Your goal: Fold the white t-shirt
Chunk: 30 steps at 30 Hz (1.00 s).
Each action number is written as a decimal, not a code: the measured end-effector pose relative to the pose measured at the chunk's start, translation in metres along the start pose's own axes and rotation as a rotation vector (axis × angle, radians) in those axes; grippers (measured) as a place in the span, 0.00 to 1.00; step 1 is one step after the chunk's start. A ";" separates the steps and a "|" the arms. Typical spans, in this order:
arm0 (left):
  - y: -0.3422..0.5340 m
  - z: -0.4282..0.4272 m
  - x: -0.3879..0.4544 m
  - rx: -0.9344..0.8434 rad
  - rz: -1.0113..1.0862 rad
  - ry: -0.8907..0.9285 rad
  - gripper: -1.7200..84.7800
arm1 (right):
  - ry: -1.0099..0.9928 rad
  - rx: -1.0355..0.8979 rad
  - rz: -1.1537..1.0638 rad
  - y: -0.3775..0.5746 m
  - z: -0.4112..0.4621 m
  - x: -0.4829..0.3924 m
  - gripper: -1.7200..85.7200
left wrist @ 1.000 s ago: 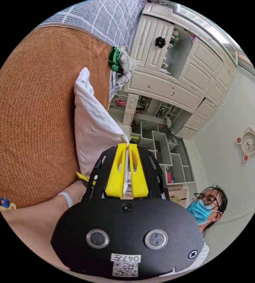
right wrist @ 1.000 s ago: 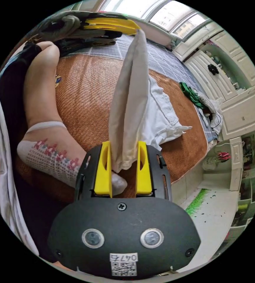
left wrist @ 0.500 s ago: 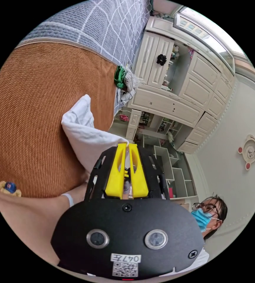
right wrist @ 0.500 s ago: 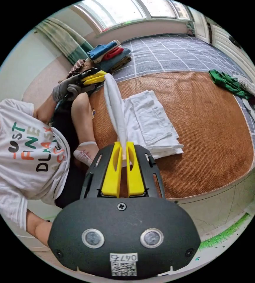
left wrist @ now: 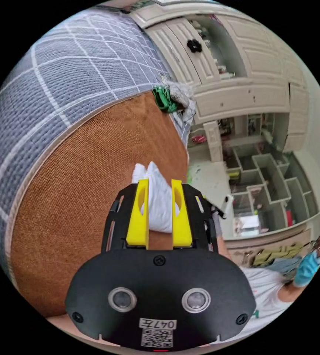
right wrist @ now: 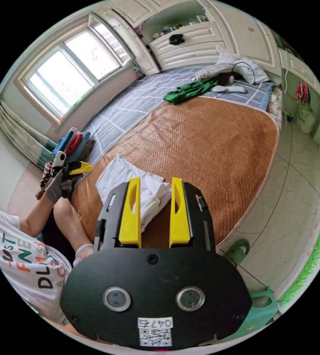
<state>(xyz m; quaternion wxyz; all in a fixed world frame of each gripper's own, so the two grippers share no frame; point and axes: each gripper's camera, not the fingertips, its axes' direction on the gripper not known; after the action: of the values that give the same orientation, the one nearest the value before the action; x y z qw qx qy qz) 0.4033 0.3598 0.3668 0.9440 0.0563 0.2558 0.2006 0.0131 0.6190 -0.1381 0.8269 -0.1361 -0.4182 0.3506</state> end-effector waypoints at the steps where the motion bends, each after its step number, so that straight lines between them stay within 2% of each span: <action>1: 0.002 0.008 0.001 -0.041 0.030 -0.023 0.13 | 0.010 0.005 0.015 0.011 0.001 0.001 0.13; 5: -0.006 0.028 -0.005 -0.100 0.041 -0.033 0.13 | -0.039 -0.004 0.110 0.057 0.025 0.024 0.12; 8: -0.014 0.041 -0.010 -0.140 0.044 -0.051 0.12 | -0.151 0.061 0.102 0.061 0.028 0.041 0.04; 10: -0.017 0.041 -0.012 -0.163 0.063 -0.098 0.09 | -0.161 0.079 0.053 0.057 0.021 0.039 0.02; 12: -0.019 0.033 -0.013 -0.160 0.080 -0.102 0.03 | -0.165 0.137 -0.126 0.055 0.004 0.021 0.02; 14: -0.016 0.021 -0.014 -0.138 0.088 -0.092 0.02 | -0.150 0.176 -0.273 0.058 -0.009 0.008 0.01; 16: -0.006 0.004 -0.014 -0.077 0.104 -0.087 0.01 | -0.109 0.197 -0.328 0.059 -0.014 0.011 0.01; 19: 0.001 -0.010 -0.020 -0.032 0.101 -0.131 0.01 | -0.084 0.113 -0.195 0.049 0.017 0.058 0.02; 21: -0.004 -0.012 -0.035 -0.040 0.063 -0.144 0.02 | -0.055 -0.064 -0.030 0.046 0.060 0.107 0.05; 22: -0.008 -0.015 -0.048 -0.048 0.021 -0.123 0.03 | -0.062 -0.071 0.023 0.048 0.064 0.118 0.06; 25: -0.011 -0.045 -0.070 0.009 -0.026 -0.073 0.10 | -0.138 0.083 0.194 0.073 0.041 0.149 0.12; 27: -0.011 -0.066 -0.077 0.039 -0.022 -0.114 0.12 | -0.151 0.159 0.255 0.098 0.026 0.162 0.14; 30: -0.019 -0.080 -0.099 0.012 -0.026 -0.092 0.12 | -0.236 0.144 0.308 0.116 0.041 0.185 0.15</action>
<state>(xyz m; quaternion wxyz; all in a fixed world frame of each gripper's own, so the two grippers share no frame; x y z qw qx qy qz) 0.2916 0.3024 0.3398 0.9569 0.0677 0.2143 0.1837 0.0013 0.8278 -0.0626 0.7163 -0.0968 -0.4602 0.5155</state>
